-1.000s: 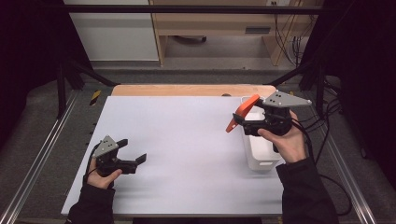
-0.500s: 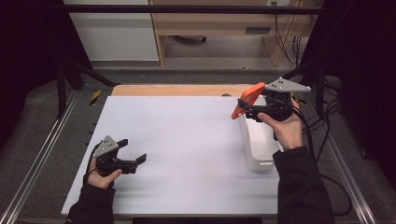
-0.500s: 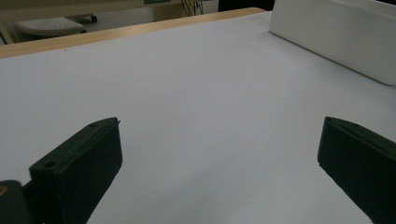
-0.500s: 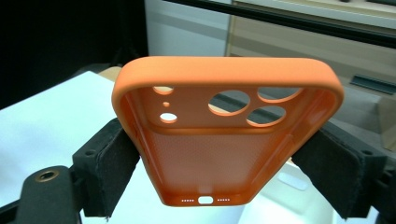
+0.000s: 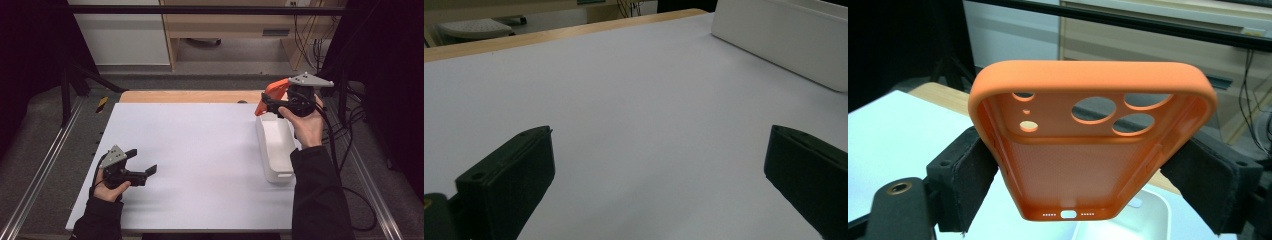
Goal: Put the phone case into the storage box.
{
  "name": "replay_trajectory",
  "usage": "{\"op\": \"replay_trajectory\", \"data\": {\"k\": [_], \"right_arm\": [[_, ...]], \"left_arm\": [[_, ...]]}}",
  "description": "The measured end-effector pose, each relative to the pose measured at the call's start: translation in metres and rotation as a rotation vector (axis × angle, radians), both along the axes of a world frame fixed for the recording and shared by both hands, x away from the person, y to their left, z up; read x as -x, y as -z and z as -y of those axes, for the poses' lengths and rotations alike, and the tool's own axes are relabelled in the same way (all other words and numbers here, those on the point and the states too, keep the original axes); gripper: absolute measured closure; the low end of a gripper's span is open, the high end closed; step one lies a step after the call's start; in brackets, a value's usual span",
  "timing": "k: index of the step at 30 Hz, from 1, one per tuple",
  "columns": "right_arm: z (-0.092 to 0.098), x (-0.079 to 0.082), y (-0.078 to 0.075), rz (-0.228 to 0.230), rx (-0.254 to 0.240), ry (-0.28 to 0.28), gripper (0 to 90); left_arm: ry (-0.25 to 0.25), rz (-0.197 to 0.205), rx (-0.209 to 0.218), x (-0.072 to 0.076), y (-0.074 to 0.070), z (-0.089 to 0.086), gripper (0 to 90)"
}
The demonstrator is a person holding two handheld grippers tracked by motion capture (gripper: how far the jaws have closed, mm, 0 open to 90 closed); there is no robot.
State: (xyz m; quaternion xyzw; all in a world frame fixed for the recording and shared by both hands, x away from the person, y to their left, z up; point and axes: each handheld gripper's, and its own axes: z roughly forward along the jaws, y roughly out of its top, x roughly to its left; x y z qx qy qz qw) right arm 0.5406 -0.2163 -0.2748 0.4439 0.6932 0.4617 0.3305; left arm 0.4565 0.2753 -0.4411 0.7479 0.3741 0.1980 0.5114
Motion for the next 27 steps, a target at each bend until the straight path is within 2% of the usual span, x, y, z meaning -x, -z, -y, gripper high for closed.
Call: {"op": "replay_trajectory", "data": {"k": [8, 18, 27], "right_arm": [[0.001, -0.019, 0.007, -0.021, 0.015, 0.067, 16.1], [0.005, -0.035, 0.01, -0.036, 0.006, 0.123, 16.2], [0.008, -0.047, 0.016, -0.056, 0.022, 0.166, 16.2]], "left_arm": [[0.009, -0.004, -0.006, -0.002, 0.002, 0.001, 0.0], [0.013, -0.003, -0.009, -0.003, 0.002, 0.001, 0.0], [0.015, -0.002, -0.01, -0.003, 0.003, 0.002, 0.0]]}}
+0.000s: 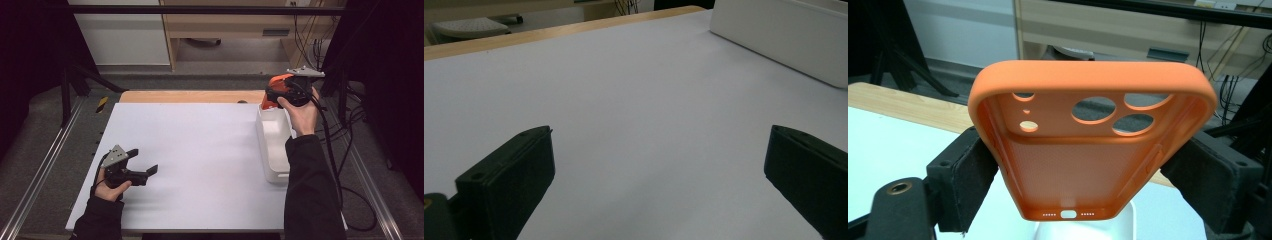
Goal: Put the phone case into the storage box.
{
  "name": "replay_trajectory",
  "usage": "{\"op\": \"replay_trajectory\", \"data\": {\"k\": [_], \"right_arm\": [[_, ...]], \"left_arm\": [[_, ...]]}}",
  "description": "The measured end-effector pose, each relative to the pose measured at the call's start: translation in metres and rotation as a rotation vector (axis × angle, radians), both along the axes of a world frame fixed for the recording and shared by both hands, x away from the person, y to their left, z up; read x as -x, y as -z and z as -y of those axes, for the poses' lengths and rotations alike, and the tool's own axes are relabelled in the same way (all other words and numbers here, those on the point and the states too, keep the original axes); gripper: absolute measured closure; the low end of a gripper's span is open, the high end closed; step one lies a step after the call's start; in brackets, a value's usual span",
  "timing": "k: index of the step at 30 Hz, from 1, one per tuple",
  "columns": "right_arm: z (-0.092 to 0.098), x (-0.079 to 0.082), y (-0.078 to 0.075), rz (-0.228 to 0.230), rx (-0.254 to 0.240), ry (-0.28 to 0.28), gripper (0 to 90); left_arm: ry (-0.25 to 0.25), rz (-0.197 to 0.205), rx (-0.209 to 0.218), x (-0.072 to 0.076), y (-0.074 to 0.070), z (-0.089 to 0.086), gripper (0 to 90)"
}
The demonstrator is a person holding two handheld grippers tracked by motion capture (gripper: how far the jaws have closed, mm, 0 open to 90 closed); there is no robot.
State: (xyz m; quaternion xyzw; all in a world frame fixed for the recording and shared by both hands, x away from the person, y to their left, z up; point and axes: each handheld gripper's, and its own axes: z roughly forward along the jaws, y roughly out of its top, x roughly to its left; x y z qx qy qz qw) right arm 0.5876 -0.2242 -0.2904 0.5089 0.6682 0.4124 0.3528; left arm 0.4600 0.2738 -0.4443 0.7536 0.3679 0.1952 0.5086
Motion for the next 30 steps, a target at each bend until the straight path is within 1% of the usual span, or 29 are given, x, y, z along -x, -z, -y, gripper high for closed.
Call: {"op": "replay_trajectory", "data": {"k": [9, 13, 15, 22, 26, 30], "right_arm": [[0.004, -0.01, 0.011, -0.031, -0.007, 0.051, 16.1], [0.003, -0.014, 0.016, -0.041, 0.002, 0.057, 16.1], [0.003, -0.016, 0.018, -0.045, -0.008, 0.06, 16.1], [0.004, -0.022, 0.027, -0.069, -0.007, 0.08, 16.1], [0.003, -0.025, 0.03, -0.077, -0.008, 0.08, 16.1], [0.004, -0.028, 0.033, -0.086, -0.009, 0.097, 16.1]], "left_arm": [[0.002, 0.003, 0.0, 0.0, 0.0, 0.0, 0.0], [0.002, 0.001, -0.001, 0.0, 0.0, -0.001, 0.0], [0.003, 0.003, -0.001, 0.0, 0.0, 0.0, 0.0], [0.004, 0.003, -0.002, 0.0, 0.0, -0.001, 0.0], [0.004, 0.003, -0.005, 0.0, 0.0, 0.0, 0.0], [0.005, 0.003, -0.008, 0.0, 0.0, 0.0, 0.0]]}}
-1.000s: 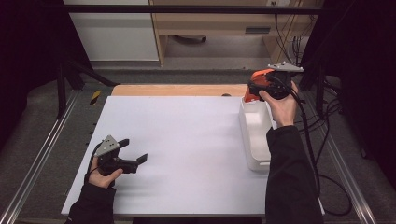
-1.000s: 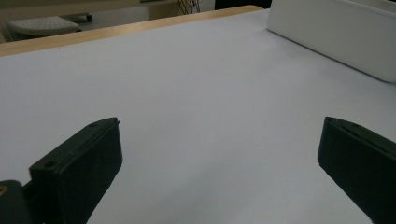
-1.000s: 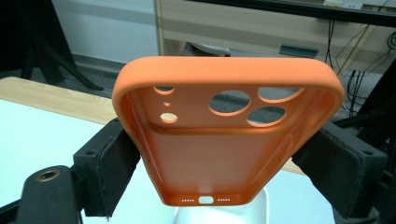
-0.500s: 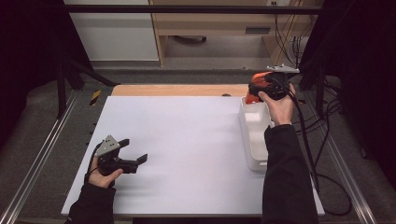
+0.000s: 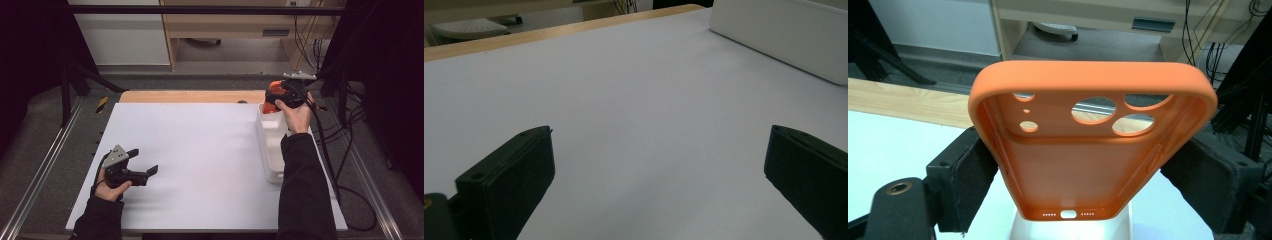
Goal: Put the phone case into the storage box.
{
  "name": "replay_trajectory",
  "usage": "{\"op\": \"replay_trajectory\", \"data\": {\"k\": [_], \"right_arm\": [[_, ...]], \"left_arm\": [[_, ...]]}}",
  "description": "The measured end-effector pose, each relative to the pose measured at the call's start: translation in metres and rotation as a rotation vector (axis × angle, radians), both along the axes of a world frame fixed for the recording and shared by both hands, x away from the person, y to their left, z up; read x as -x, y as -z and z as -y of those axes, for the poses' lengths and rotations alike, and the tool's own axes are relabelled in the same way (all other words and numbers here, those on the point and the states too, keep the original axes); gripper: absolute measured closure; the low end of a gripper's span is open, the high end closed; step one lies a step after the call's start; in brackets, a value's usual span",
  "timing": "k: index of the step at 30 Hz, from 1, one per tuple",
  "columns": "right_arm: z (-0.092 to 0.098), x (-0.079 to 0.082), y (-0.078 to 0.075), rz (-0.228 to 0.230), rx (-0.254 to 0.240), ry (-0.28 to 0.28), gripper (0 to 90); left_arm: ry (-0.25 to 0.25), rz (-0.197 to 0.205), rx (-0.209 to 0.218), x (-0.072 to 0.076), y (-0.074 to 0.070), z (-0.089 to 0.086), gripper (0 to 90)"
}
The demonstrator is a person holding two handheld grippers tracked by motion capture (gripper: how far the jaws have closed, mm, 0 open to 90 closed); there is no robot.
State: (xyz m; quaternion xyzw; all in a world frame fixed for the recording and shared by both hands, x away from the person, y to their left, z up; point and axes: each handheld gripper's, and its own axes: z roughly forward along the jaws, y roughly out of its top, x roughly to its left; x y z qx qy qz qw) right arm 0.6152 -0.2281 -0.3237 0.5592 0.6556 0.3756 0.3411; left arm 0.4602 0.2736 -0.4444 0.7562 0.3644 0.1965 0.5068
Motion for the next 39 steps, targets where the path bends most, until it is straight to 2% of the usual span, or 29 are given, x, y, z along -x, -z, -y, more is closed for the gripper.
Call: {"op": "replay_trajectory", "data": {"k": [28, 39], "right_arm": [[-0.005, -0.016, 0.035, -0.058, -0.003, 0.034, 16.0], [-0.009, -0.023, 0.046, -0.079, 0.017, 0.043, 16.0]], "left_arm": [[0.012, -0.001, -0.021, -0.001, 0.002, 0.003, 0.0], [0.013, -0.003, -0.022, -0.002, 0.003, 0.003, 0.0]]}}
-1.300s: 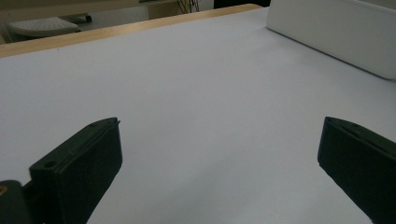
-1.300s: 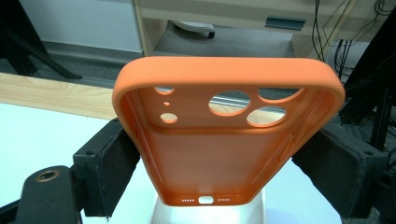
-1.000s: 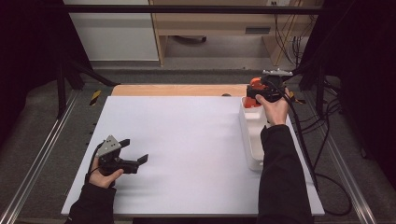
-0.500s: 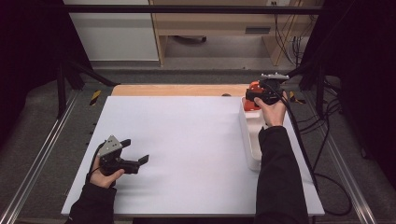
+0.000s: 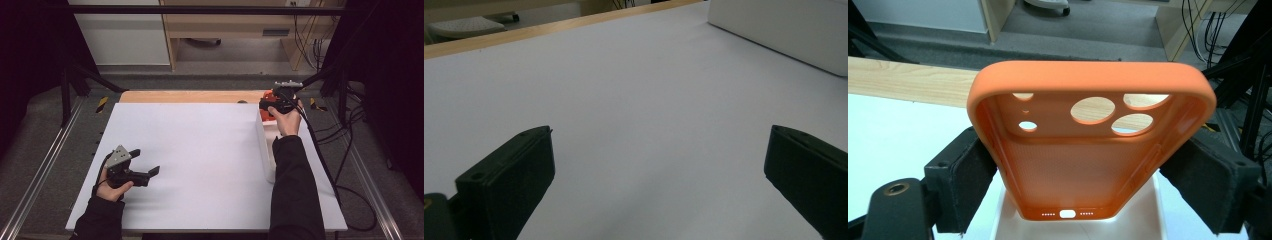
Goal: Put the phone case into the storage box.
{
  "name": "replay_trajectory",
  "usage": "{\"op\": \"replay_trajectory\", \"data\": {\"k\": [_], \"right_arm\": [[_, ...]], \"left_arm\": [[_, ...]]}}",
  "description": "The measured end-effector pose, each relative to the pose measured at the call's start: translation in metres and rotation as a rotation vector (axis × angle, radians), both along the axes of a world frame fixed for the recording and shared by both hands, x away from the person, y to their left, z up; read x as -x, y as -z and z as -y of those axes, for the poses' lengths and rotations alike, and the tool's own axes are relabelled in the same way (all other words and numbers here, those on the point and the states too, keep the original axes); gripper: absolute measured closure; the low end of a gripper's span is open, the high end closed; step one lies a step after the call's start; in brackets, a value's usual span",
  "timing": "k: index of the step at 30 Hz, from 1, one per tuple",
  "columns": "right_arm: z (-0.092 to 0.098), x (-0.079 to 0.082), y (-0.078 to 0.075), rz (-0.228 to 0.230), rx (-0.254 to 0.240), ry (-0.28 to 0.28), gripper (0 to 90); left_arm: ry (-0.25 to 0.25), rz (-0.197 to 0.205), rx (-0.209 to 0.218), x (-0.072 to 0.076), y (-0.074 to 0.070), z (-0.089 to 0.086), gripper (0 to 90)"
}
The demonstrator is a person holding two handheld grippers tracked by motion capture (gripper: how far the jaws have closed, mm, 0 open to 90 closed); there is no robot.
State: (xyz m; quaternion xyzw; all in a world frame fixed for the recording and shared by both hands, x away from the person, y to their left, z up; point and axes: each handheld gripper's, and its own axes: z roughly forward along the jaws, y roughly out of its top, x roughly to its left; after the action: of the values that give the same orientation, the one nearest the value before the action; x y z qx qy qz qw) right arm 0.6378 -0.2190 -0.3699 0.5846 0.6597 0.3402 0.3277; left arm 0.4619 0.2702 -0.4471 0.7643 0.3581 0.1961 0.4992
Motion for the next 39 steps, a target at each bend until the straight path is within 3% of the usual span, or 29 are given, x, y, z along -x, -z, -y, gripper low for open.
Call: {"op": "replay_trajectory", "data": {"k": [39], "right_arm": [[0.008, -0.01, 0.029, -0.029, 0.007, 0.019, 15.7]], "left_arm": [[0.009, -0.008, -0.011, -0.001, 0.002, 0.002, 0.0]]}}
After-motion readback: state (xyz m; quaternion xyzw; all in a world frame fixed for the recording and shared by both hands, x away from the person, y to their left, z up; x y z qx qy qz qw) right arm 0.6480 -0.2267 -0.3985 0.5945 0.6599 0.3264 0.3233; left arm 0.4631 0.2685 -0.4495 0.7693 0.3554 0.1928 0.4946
